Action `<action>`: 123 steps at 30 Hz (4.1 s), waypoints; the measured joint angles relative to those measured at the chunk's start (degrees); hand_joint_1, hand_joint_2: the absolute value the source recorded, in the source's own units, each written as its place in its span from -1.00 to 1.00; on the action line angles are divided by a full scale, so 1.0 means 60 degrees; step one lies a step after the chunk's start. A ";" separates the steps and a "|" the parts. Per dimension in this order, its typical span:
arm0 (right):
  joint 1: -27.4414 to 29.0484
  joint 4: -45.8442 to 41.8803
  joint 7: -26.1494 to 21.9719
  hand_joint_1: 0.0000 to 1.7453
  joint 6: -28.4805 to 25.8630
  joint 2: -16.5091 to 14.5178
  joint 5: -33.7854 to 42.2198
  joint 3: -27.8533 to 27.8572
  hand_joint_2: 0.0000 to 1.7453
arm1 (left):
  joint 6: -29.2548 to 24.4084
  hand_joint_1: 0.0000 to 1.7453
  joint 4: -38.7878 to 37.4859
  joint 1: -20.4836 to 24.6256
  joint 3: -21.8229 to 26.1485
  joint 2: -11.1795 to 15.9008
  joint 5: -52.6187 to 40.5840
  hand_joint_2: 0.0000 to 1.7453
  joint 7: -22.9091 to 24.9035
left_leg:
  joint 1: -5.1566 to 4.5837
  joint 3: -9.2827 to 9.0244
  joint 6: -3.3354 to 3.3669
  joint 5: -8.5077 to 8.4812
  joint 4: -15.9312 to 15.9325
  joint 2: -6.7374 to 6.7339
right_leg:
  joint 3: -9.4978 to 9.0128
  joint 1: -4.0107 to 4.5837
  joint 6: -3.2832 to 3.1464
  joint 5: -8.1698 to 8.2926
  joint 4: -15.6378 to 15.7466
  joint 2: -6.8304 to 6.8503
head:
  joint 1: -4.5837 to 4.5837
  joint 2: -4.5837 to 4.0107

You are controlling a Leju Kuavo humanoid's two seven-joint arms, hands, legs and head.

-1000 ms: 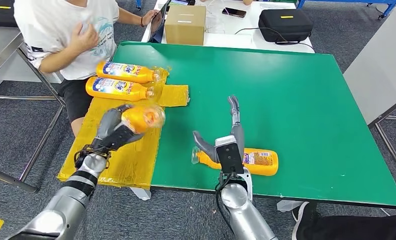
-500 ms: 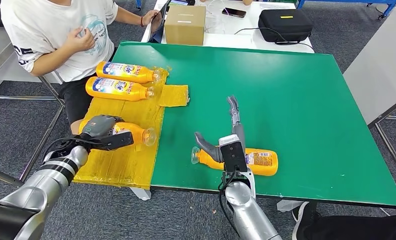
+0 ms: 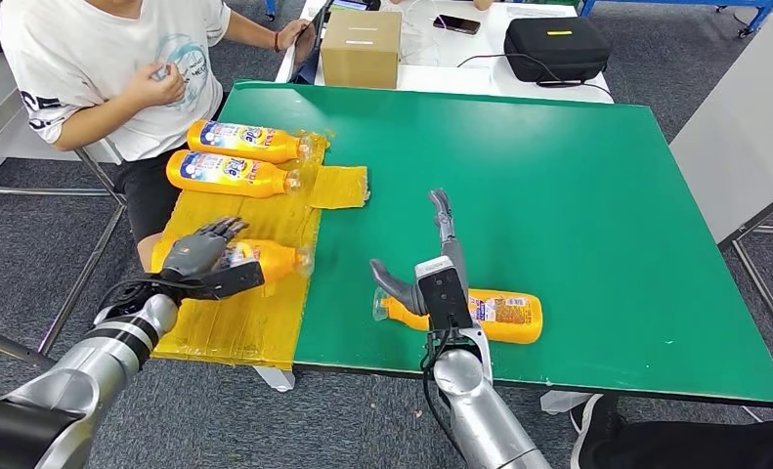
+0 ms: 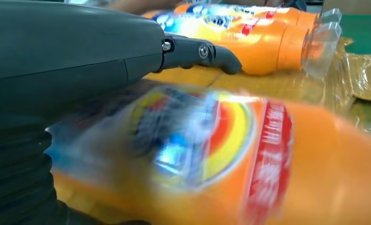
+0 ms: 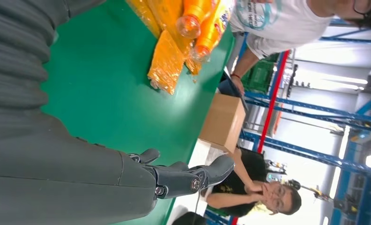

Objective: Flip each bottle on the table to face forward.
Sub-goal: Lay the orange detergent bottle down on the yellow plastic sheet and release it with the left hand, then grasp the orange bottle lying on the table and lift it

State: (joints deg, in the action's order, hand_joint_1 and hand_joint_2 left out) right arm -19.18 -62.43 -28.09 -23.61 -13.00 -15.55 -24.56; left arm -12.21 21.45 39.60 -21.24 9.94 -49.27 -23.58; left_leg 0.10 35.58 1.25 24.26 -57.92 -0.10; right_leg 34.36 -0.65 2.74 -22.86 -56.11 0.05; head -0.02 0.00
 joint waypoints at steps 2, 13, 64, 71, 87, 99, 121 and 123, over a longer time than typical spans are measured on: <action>-0.0062 0.0151 0.0065 -1.00 0.0056 0.0000 -0.0019 -0.0014 1.00 | -0.0091 -1.00 -0.0008 -0.0094 0.0108 -0.0025 0.0107 1.00 -0.0140 | 0.0000 0.0001 0.0000 0.0000 0.0000 0.0002 | 0.0000 0.0000 0.0000 0.0000 0.0000 0.0001 | -0.0001 0.0000; -0.0363 0.0895 0.0269 -1.00 0.0353 0.0000 -0.0256 -0.0041 1.00 | -0.0752 -1.00 -0.0003 -0.0439 0.0668 -0.0119 0.0390 1.00 -0.0912 | 0.0000 0.0001 0.0000 0.0000 0.0000 0.0003 | 0.0002 0.0000 0.0000 0.0000 0.0000 0.0001 | -0.0001 0.0000; 0.0419 0.0749 0.4852 0.78 0.2249 0.2735 -0.7528 0.0178 1.00 | 0.3788 -1.00 0.4665 -0.3195 0.5008 -0.2333 0.6736 1.00 -0.2564 | -0.0010 0.0005 0.0003 0.0001 -0.0001 0.0006 | 0.0003 -0.0009 0.0003 0.0002 0.0014 0.0001 | 0.0001 0.0000; -0.0197 0.1204 0.4683 0.78 0.3095 0.2936 -0.7234 0.0109 1.00 | 0.3932 -1.00 0.4666 -0.3190 0.5008 -0.2355 0.6736 1.00 -0.2592 | -0.0009 -0.0018 0.0002 0.0001 -0.0001 0.0016 | -0.0020 -0.0009 0.0002 0.0001 0.0014 0.0005 | 0.0000 0.0000; -0.0878 0.1852 0.4396 1.00 0.3737 0.3034 -0.6768 -0.0110 1.00 | 0.4235 -1.00 0.4602 -0.3143 0.5013 -0.2357 0.6818 1.00 -0.2705 | -0.0009 -0.0028 0.0002 0.0002 -0.0002 0.0001 | -0.0023 -0.0009 0.0001 0.0001 0.0015 0.0001 | 0.0000 0.0000; -0.2365 0.3748 0.2095 1.00 0.5067 0.3039 -0.3411 -0.0418 1.00 | 0.3950 -1.00 0.3576 -0.2281 0.4339 -0.2481 0.6380 1.00 -0.2675 | 0.0002 -0.0120 -0.0002 -0.0001 -0.0002 -0.0052 | -0.0102 0.0008 -0.0026 0.0028 0.0019 -0.0026 | -0.0014 0.0000; -0.0123 0.1287 0.1141 1.00 -0.0504 0.0180 -0.1954 -0.0274 1.00 | 0.3290 -1.00 0.3558 -0.2209 0.2494 -0.3139 0.7152 1.00 -0.1335 | -0.0005 0.0008 -0.0012 -0.0005 -0.0001 -0.0026 | 0.0027 0.0000 -0.0035 0.0015 -0.0005 -0.0024 | -0.0014 0.0000; -0.0114 0.1239 0.1047 1.00 -0.0626 0.0148 -0.1952 -0.0274 1.00 | 0.3395 -1.00 0.3558 -0.2208 0.2431 -0.3149 0.7268 1.00 -0.1284 | -0.0004 0.0008 -0.0012 -0.0005 -0.0001 -0.0026 | 0.0028 0.0001 -0.0035 0.0015 -0.0006 -0.0024 | -0.0014 0.0000</action>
State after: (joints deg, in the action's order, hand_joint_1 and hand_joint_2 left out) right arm -19.86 -55.00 -21.81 -27.36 -12.11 -27.26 -26.21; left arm 8.16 42.80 26.35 -6.65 -8.96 -5.66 -31.28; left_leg 0.08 35.63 1.17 24.23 -57.93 -0.25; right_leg 34.52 -0.64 2.54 -22.77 -56.14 -0.09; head -0.11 0.00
